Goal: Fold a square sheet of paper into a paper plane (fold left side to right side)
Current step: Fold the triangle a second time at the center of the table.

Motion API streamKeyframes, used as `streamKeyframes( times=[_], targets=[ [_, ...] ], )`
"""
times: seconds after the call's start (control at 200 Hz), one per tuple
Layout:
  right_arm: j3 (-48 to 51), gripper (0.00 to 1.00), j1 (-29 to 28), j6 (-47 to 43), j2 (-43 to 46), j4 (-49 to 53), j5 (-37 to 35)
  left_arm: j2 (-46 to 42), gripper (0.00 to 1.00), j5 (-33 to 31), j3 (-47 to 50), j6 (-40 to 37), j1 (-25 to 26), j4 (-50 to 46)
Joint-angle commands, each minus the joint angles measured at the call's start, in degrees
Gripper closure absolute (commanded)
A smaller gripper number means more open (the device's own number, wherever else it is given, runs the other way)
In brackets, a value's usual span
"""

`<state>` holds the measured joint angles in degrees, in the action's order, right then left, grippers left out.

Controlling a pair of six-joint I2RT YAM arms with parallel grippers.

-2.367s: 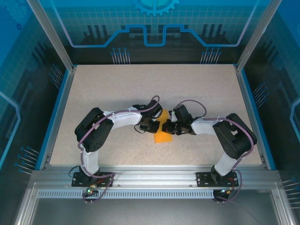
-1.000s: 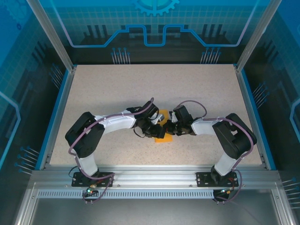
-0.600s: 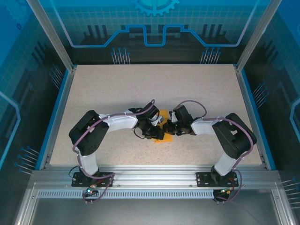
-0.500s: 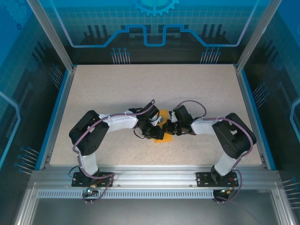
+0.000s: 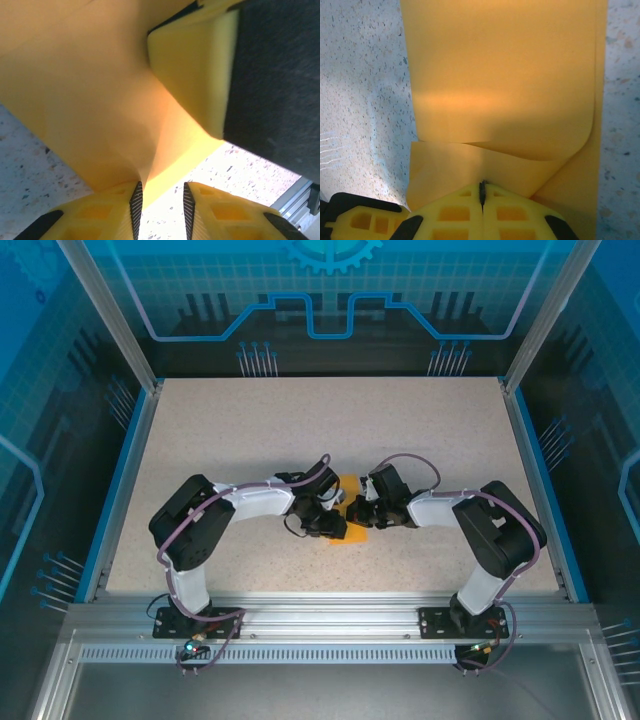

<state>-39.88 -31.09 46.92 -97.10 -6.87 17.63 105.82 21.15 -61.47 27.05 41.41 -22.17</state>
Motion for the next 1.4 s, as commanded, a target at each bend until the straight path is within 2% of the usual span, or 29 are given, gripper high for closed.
streamKeyframes(
  times=[0.0, 0.46, 0.635, 0.84, 1.16, 1.396],
  targets=[
    [0.03, 0.98, -0.19, -1.11, -2.10, 5.34, -1.64, 0.53, 0.68, -1.20, 1.60, -0.32, -0.25, -1.60],
    [-0.16, 0.98, 0.28, -1.65, -1.54, 6.57, -2.23, -2.15, 0.73, -0.31, 5.86, 0.28, -0.22, -1.25],
    [-0.11, 0.98, 0.33, -1.67, -1.56, 6.67, -2.26, -6.12, 0.77, 1.01, 7.94, 0.40, -0.27, -0.70],
    [-0.29, 0.98, 0.35, -1.66, -1.55, 6.47, -1.93, -9.71, 0.78, 1.43, 6.05, -0.20, -1.08, -2.35],
    [-0.64, 0.98, 0.24, -1.67, -1.58, 6.72, -1.65, -3.37, 0.79, 2.26, -0.24, -0.94, -1.11, -0.62],
    [-0.73, 0.99, 0.24, -1.83, -1.43, 6.45, -1.18, 0.33, 0.79, 1.57, -0.34, -0.94, -1.15, 0.25]
  ],
)
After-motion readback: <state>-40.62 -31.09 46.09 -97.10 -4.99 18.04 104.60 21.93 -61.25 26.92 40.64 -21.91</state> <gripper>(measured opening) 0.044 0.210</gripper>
